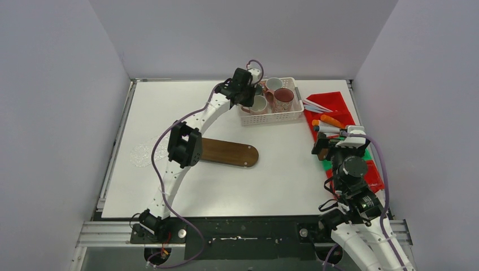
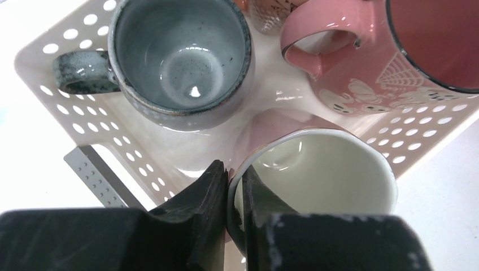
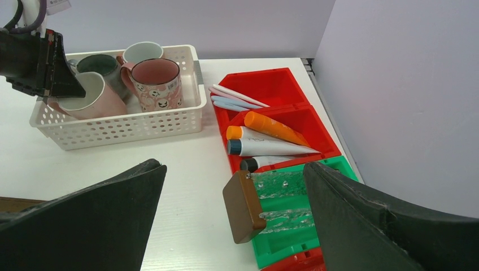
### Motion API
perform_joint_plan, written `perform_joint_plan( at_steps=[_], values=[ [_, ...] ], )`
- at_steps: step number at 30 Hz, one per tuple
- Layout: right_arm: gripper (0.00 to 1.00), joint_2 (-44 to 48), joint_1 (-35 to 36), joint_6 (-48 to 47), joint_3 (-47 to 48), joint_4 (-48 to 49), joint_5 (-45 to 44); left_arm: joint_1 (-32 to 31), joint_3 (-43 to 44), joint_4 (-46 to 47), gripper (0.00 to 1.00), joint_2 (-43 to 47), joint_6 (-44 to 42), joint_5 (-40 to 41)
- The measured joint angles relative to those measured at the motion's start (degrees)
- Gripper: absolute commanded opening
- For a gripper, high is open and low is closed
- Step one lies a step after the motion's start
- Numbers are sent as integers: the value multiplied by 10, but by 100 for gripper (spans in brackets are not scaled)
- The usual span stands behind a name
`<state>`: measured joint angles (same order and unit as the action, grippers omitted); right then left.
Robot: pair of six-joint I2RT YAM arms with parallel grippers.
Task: Prepare toiletry sets of a toothbrush and toothpaste on the tray
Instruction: Pick up the cup from the storage box.
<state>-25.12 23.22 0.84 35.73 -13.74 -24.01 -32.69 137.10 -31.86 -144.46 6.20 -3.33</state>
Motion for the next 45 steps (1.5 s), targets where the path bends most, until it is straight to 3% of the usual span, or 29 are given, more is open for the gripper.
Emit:
perform_joint_plan(
  at_steps=[1,14,26,38,45],
  values=[
    [100,0,0,0,0,0,0,0,0,-2,0,0,-1,2],
    [100,10,0,0,-1,0,-2,0,-3,-30,0,16,59,30],
    [100,19,0,0,-1,0,-6,0,-89,-29,0,162,135,84],
    [100,32,0,0,-1,0,-6,13,-315,-21,0,353,212,177],
    [100,37,0,0,-1,0,-6,86,-493,-8,0,488,267,185]
  ],
)
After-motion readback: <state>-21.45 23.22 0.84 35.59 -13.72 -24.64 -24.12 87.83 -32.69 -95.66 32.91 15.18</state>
